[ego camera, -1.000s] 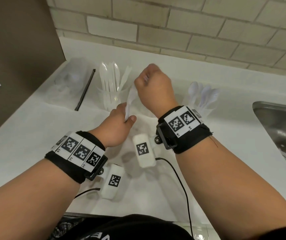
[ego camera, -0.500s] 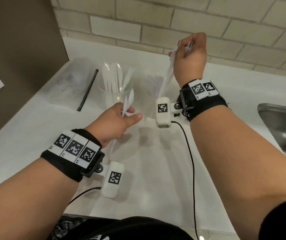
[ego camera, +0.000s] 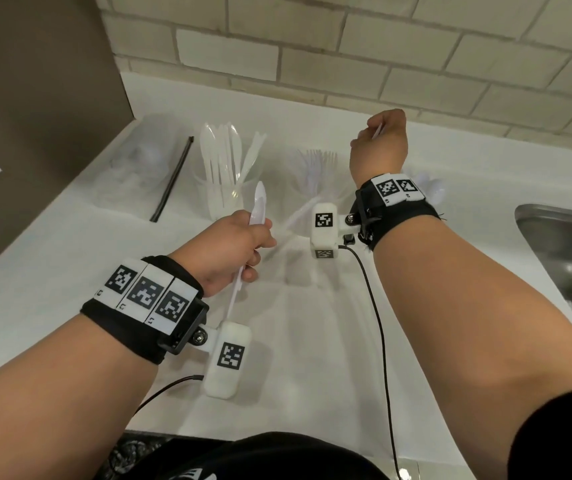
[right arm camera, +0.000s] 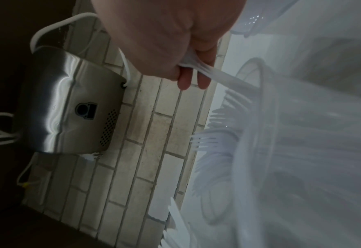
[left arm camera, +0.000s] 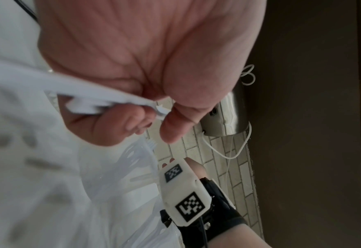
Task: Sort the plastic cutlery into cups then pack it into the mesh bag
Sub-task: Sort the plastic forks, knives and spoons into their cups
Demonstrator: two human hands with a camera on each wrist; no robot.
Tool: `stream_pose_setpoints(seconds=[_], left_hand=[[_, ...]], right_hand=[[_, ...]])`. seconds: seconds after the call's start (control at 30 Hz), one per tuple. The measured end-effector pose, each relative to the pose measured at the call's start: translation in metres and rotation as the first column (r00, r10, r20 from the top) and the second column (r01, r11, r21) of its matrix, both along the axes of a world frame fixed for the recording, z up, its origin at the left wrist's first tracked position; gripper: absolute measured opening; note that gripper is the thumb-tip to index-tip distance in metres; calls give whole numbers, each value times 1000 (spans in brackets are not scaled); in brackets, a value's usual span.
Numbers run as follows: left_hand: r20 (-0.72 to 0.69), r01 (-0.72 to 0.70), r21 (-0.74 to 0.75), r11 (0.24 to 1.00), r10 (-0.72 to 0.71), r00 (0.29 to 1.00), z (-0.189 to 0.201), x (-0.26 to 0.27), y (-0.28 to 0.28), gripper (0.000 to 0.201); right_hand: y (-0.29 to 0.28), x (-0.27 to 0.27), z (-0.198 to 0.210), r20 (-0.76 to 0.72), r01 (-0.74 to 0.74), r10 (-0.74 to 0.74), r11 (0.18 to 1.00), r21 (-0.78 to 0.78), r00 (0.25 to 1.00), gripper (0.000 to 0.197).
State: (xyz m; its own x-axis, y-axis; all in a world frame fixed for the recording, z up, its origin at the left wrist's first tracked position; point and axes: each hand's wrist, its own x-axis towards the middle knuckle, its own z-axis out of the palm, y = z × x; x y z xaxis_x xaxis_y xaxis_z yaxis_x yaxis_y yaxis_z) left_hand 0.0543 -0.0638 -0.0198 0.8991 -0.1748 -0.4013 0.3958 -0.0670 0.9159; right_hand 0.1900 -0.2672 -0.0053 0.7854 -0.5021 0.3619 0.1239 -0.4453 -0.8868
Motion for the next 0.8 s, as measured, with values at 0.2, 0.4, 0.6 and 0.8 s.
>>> stream_pose_setpoints(seconds=[0.2, 0.4, 0.6, 0.8], left_hand=[[-41, -11, 6, 1000, 11, 999, -7, 3, -3, 20], [-33, 11, 13, 1000, -11, 999, -12, 7, -4, 19], [-28, 10, 72, 997, -8, 1000, -20, 10, -9, 16], [42, -46, 135, 990, 41, 998, -25, 15, -11, 18]], right_hand=[[2, -7, 6, -251, -191, 143, 965, -178, 957, 26], [6, -38, 12, -157, -124, 74, 932, -340, 985, 16], [21, -97, -2, -709, -647, 346, 735, -203, 615, 9], [39, -101, -51, -767, -650, 90, 599, -468, 635, 28]])
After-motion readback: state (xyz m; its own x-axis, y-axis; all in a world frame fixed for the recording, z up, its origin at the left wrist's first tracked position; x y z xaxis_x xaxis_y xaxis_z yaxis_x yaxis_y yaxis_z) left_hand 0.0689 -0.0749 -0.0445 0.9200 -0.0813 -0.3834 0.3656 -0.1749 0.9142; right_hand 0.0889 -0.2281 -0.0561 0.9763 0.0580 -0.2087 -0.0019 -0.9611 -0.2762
